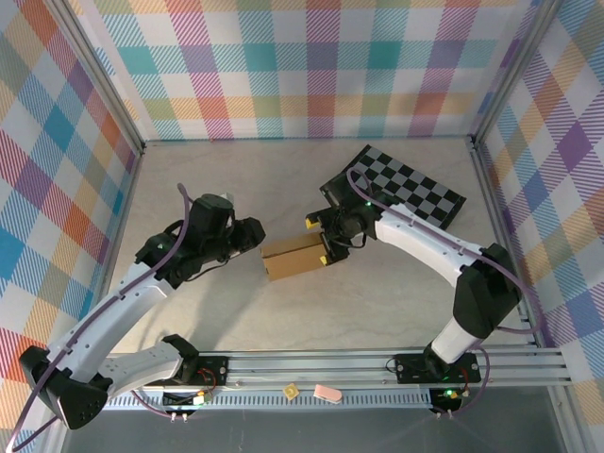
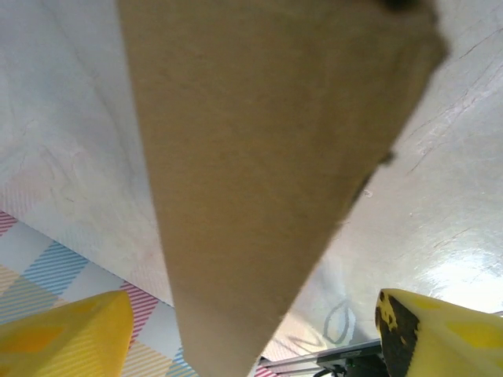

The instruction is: Fold the paper box

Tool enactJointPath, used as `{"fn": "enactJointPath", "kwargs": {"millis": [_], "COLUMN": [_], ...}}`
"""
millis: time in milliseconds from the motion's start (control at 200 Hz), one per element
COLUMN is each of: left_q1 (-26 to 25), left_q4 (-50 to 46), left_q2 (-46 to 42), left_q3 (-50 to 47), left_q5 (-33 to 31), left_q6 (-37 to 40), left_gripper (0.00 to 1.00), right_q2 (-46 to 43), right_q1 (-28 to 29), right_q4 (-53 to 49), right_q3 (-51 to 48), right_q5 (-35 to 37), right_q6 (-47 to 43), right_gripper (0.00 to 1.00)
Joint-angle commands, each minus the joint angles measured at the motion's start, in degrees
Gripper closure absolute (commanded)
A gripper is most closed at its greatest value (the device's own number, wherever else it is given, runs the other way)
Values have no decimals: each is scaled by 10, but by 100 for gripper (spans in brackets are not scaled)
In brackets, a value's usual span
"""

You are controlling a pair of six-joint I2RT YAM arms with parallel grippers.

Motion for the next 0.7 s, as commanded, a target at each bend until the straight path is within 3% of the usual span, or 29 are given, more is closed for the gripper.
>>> {"fn": "enactJointPath", "kwargs": {"millis": [0,150,425,700], "left_q1": [4,3,3,3], "left_q4": [55,43,16,-1], "left_q2": [-24,-38,-68,-77], "left_q3": [-3,8,3,1], "left_q5": [123,172,156,147], "left_q6": [153,190,193,196], "left_gripper": [56,56,57,57], "right_q2": [25,45,62,34], "right_q1": [1,3,4,3], "right_q4": [-41,-36,-20,96], "right_q3": [25,30,26,-28], "right_q5": [11,7,4,-19], "right_q6": [20,25,13,-83], "right_gripper": [23,28,41,49]}}
